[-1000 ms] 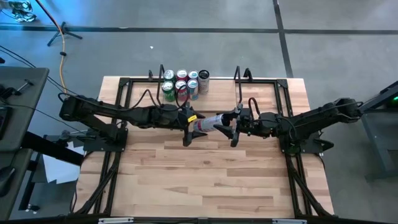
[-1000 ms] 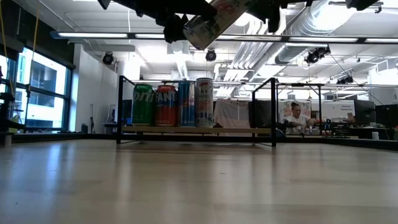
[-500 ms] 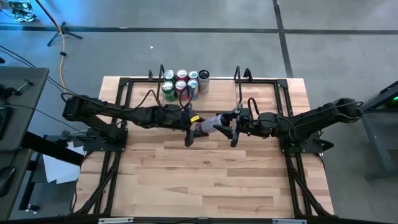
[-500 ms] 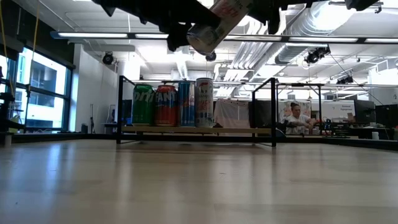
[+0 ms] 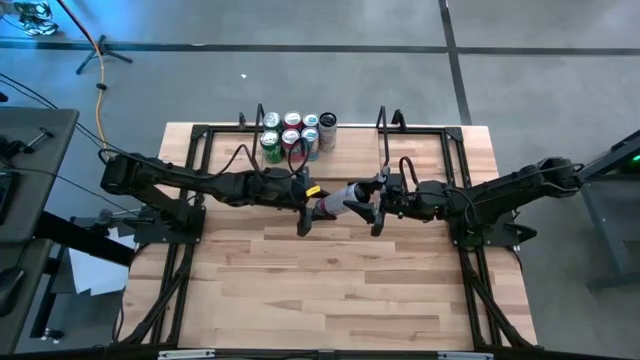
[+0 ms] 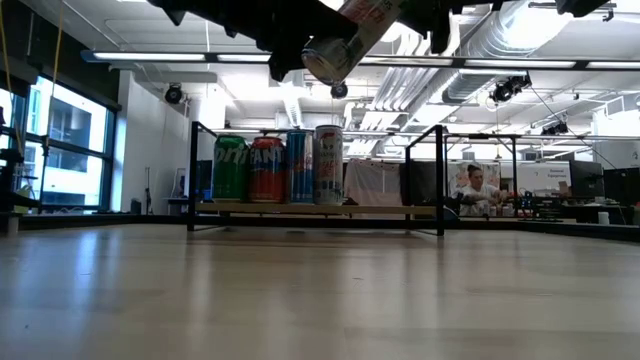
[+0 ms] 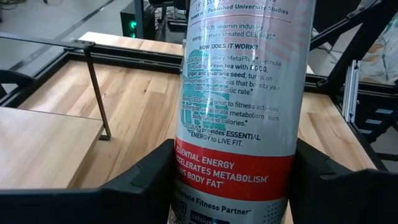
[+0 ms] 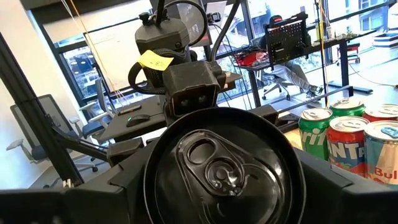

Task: Place canned beverage on shelf
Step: Put the white pink soda can on the shelf aligned with the white pink soda can

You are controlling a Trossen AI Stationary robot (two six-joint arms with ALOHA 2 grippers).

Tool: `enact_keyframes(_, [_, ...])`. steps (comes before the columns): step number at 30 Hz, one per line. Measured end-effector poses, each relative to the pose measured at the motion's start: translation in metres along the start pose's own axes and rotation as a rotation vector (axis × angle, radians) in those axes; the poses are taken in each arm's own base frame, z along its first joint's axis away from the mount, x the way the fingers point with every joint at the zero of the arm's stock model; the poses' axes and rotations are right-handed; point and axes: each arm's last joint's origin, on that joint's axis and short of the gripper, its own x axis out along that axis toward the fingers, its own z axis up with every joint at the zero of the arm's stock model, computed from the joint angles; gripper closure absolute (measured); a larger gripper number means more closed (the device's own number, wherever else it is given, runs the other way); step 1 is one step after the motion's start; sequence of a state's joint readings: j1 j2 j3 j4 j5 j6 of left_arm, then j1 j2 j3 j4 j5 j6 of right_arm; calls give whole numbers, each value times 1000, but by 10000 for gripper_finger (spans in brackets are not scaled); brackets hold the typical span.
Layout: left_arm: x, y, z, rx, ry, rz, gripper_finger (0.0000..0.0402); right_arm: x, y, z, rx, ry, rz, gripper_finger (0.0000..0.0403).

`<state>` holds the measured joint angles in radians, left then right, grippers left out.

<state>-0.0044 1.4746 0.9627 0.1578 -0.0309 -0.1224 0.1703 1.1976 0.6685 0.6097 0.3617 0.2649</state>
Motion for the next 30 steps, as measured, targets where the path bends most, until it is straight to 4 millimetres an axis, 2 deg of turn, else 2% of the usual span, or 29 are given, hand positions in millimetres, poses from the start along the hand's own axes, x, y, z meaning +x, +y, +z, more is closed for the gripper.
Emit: enact_keyframes(30, [0, 1, -2, 23, 16, 9, 217, 0, -1, -2, 39, 23, -11, 132])
